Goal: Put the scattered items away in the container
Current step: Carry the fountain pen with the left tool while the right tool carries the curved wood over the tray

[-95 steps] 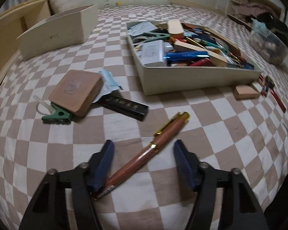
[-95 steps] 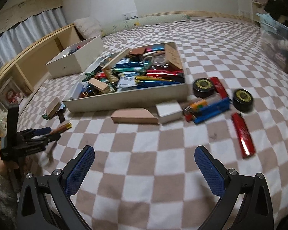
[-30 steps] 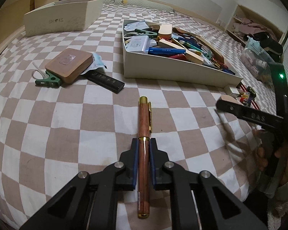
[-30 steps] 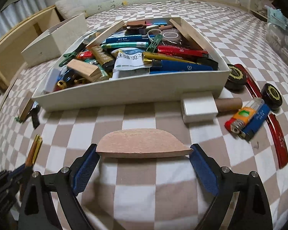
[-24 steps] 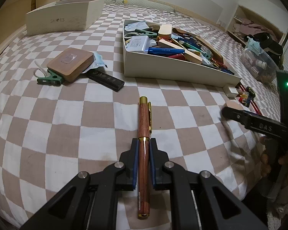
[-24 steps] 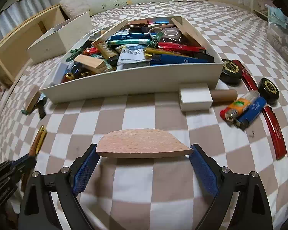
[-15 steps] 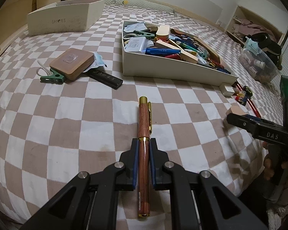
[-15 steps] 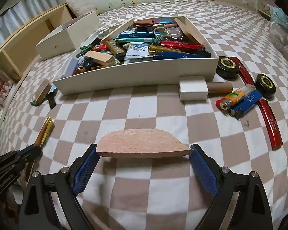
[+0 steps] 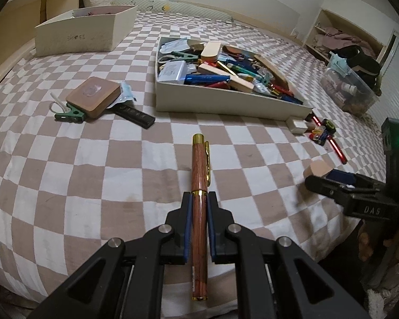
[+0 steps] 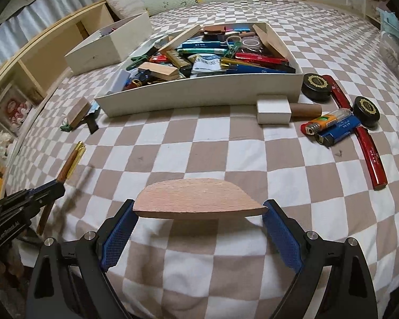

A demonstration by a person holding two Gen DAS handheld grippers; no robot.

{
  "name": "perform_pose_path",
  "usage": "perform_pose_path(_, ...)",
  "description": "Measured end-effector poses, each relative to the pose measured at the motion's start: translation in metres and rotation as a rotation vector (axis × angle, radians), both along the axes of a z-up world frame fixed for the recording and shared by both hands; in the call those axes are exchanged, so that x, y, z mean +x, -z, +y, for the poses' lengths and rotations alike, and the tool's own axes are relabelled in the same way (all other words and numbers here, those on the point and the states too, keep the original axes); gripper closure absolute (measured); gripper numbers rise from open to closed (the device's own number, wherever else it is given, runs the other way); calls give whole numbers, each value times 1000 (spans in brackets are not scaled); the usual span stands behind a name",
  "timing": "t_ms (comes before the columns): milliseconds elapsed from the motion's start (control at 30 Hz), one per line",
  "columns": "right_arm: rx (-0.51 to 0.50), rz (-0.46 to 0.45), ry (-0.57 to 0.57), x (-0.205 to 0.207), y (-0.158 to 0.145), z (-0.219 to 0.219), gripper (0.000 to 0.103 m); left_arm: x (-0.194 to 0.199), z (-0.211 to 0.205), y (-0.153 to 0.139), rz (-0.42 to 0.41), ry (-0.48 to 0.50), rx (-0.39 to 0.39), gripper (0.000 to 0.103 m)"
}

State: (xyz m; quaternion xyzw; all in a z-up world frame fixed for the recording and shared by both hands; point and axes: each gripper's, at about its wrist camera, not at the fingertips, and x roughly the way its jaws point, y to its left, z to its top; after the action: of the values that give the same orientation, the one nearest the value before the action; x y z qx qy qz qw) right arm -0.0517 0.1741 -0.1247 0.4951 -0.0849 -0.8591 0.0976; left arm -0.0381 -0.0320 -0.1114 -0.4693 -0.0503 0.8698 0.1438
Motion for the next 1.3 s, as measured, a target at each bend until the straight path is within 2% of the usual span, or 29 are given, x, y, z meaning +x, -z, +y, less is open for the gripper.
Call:
perform_pose_path(267,-23,51,-8,-5,-26,5,9,-20,10,-26,51,29,24,92)
perform_pose_path(667,-29,85,26,-34,-41,29,9,-86,37,-63,146,88,41,92)
perform_pose_path(1000,-43,122,48,-67,-52,40,9,-156,22,-74,160,19,48,92)
perform_pose_path(1300,-49,102,52,-87,-41,41,9,-224,4,-58,133,-53,-30,92)
